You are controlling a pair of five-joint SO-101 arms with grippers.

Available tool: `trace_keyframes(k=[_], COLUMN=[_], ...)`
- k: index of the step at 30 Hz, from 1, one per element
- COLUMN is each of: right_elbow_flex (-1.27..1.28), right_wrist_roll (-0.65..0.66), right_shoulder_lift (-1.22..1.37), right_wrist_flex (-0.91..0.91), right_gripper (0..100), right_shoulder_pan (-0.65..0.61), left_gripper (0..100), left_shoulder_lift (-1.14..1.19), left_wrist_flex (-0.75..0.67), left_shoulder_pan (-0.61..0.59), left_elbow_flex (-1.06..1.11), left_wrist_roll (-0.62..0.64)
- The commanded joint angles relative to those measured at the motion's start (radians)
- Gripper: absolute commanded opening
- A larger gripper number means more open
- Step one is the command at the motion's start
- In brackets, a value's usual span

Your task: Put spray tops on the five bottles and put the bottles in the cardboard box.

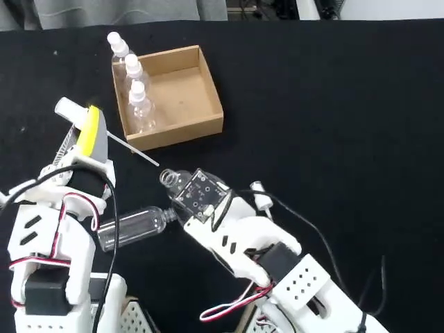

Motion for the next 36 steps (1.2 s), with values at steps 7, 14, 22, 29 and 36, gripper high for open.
trace_keyframes(k=[7, 14, 22, 29, 36], right_elbow_flex=[-0.001, 0.031, 0.031, 0.031, 0.031], right_wrist_roll=[0.002, 0.002, 0.002, 0.002, 0.002], right_shoulder_lift=[-0.021, -0.021, -0.021, -0.021, -0.021], right_wrist_flex=[-0.081, -0.138, -0.138, -0.138, -0.138], right_gripper=[11.3, 11.3, 11.3, 11.3, 11.3], right_shoulder_pan=[-0.018, -0.018, -0.017, -0.014, -0.014], left_gripper=[3, 3, 3, 3, 3], left_shoulder_lift=[-0.009, -0.009, -0.011, -0.011, -0.011], left_wrist_flex=[-0.02, -0.018, -0.017, 0.021, 0.021], left_shoulder_pan=[0.012, 0.059, 0.091, 0.091, 0.091], left_elbow_flex=[0.019, 0.027, 0.028, 0.018, 0.024], left_wrist_roll=[-0.014, -0.015, -0.063, -0.063, -0.064])
